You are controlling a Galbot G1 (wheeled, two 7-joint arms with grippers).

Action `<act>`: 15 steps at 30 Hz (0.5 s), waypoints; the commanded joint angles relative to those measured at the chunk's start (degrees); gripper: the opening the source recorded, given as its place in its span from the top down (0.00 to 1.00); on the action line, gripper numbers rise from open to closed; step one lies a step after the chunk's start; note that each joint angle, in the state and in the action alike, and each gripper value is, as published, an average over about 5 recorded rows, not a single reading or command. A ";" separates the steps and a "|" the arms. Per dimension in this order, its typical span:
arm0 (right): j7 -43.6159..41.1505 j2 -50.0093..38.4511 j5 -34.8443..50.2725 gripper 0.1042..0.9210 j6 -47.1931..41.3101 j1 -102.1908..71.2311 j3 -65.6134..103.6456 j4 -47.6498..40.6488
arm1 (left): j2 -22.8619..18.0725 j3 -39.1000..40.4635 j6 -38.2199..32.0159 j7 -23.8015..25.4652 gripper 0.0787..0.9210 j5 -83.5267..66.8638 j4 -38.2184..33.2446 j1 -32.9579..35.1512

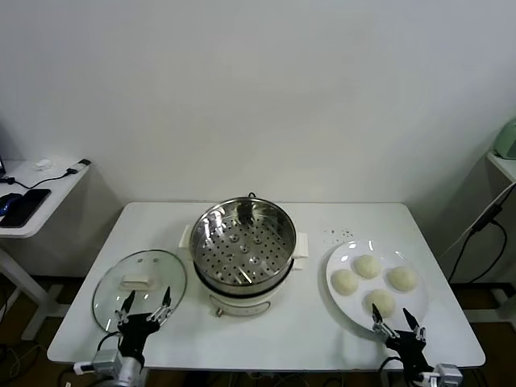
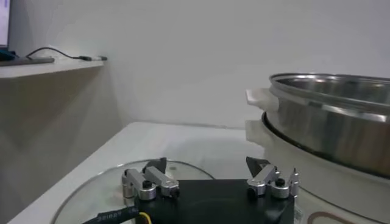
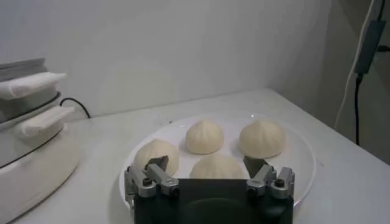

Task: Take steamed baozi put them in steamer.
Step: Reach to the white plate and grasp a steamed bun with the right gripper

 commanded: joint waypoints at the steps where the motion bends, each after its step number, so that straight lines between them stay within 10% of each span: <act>1: 0.27 -5.28 -1.46 0.12 -10.95 7.50 1.85 2.58 | 0.10 0.05 -0.12 -0.07 0.12 0.34 -0.37 0.06; 15: -27.36 -35.96 -8.90 0.12 -16.22 52.86 -26.95 -18.68 | 1.53 0.41 -1.26 0.00 0.12 -1.16 -0.59 0.22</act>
